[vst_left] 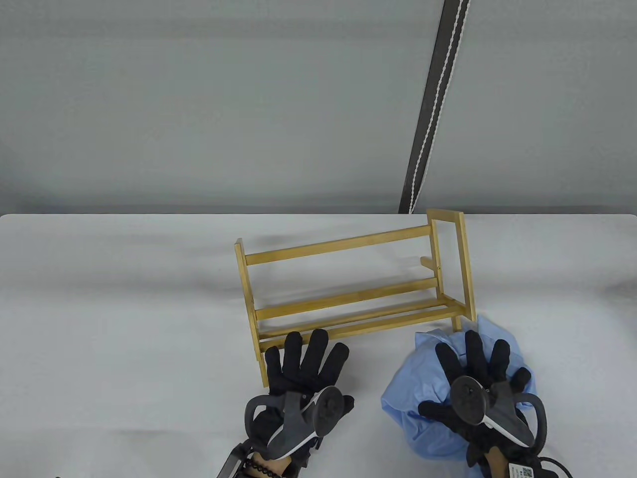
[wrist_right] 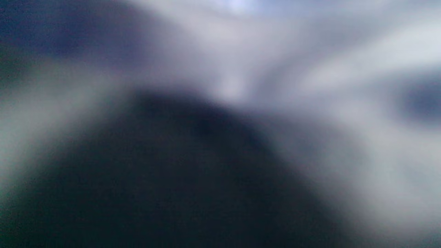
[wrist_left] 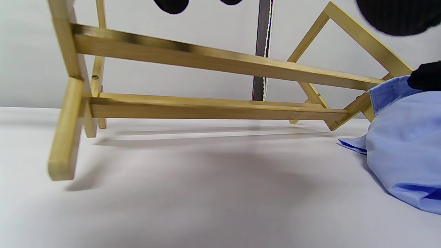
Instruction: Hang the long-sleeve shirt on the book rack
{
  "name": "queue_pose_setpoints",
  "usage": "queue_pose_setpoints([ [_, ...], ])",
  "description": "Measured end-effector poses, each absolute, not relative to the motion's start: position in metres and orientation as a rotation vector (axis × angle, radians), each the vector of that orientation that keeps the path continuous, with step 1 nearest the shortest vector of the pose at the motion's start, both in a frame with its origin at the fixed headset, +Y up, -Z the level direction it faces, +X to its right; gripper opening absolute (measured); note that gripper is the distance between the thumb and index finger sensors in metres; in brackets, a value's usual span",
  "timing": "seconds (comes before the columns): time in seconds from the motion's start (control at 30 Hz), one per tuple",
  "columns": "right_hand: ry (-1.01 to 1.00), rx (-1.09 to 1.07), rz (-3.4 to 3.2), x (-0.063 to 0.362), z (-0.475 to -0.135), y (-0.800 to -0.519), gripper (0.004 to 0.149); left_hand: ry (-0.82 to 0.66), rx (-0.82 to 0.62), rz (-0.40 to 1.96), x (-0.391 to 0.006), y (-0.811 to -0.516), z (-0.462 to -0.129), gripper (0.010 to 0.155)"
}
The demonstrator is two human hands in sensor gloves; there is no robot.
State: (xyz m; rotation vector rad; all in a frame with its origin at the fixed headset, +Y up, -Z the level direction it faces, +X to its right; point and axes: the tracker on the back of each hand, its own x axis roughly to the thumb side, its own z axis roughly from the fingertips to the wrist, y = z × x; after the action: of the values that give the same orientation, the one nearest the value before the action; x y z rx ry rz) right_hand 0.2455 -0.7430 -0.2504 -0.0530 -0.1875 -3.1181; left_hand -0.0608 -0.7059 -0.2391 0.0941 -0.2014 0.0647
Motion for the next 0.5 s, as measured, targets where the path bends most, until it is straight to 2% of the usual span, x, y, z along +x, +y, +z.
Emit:
queue_pose_setpoints([
  [0.37,-0.428,-0.057,-3.082,0.247,-0.258,-0.767,0.112,-0.21,0.084,0.083,-0.06,-0.706,-0.239,0.093],
  [0.5,-0.445,-0.045,-3.07,0.246,-0.261,-0.769,0.109,-0.211,0.08,0.089,-0.061,-0.707,-0.24,0.093],
])
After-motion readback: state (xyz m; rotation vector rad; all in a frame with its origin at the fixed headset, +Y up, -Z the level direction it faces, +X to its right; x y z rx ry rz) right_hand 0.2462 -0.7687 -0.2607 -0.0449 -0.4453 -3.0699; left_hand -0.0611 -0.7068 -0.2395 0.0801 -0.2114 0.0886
